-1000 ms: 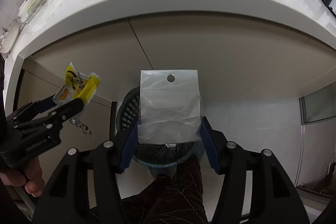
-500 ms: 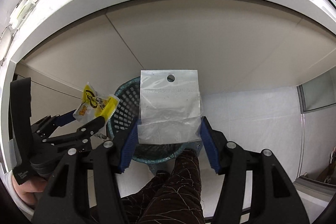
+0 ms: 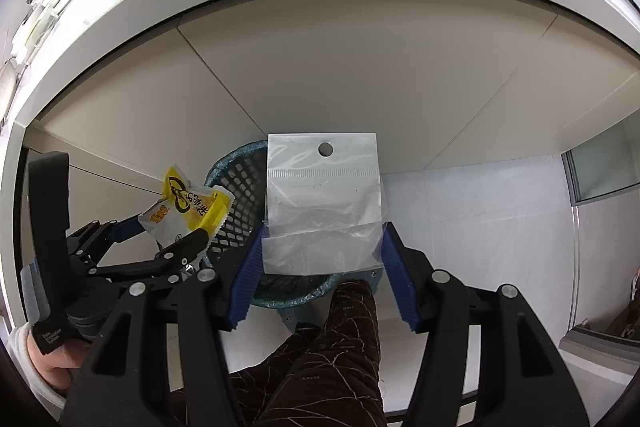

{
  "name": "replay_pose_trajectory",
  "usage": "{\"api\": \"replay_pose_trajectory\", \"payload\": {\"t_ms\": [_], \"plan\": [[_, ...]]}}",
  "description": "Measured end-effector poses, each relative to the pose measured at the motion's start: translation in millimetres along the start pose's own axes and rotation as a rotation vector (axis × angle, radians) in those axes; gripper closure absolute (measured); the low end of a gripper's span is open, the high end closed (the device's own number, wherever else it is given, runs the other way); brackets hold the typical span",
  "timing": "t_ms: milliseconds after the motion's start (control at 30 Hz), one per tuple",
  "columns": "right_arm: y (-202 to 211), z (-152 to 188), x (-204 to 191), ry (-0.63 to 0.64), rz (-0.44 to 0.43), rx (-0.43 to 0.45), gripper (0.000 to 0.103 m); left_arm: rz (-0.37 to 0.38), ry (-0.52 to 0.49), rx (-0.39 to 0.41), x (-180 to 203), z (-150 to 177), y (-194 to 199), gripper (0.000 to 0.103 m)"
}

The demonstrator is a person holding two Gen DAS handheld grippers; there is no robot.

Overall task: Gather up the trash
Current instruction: 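Open the left gripper to drop the yellow snack bag into the wastebasket, then open the right gripper to drop the clear plastic bag into the wastebasket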

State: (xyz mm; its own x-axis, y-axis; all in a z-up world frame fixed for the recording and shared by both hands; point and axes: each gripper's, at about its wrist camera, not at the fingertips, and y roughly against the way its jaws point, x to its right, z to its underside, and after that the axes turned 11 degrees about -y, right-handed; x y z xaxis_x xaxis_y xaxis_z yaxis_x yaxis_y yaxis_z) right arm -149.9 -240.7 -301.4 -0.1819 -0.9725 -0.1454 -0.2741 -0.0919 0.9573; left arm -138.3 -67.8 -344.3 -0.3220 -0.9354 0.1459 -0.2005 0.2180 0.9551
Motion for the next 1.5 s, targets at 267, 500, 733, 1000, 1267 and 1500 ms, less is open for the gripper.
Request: {"api": "replay_pose_trajectory", "payload": {"t_ms": [267, 500, 733, 1000, 1267, 1500], "plan": [[0, -1, 1, 0.0, 0.007, -0.011, 0.048, -0.003, 0.007, 0.011, 6, 0, -7, 0.016], [-6, 2, -6, 0.007, -0.003, -0.02, 0.048, -0.014, 0.005, 0.052, 2, 0, 3, 0.007], [-18, 6, -29, 0.039, -0.042, -0.023, 0.048, -0.063, 0.034, 0.1, -26, 5, 34, 0.006], [-39, 14, -63, 0.118, -0.055, -0.04, 0.048, -0.097, 0.082, 0.14, -57, 13, 66, 0.006], [-54, 14, -74, 0.155, -0.053, -0.06, 0.048, -0.1, 0.106, 0.112, -76, 25, 65, 0.006], [-66, 18, -75, 0.172, -0.063, -0.082, 0.046, -0.106, 0.136, 0.084, -89, 40, 59, 0.006]]}}
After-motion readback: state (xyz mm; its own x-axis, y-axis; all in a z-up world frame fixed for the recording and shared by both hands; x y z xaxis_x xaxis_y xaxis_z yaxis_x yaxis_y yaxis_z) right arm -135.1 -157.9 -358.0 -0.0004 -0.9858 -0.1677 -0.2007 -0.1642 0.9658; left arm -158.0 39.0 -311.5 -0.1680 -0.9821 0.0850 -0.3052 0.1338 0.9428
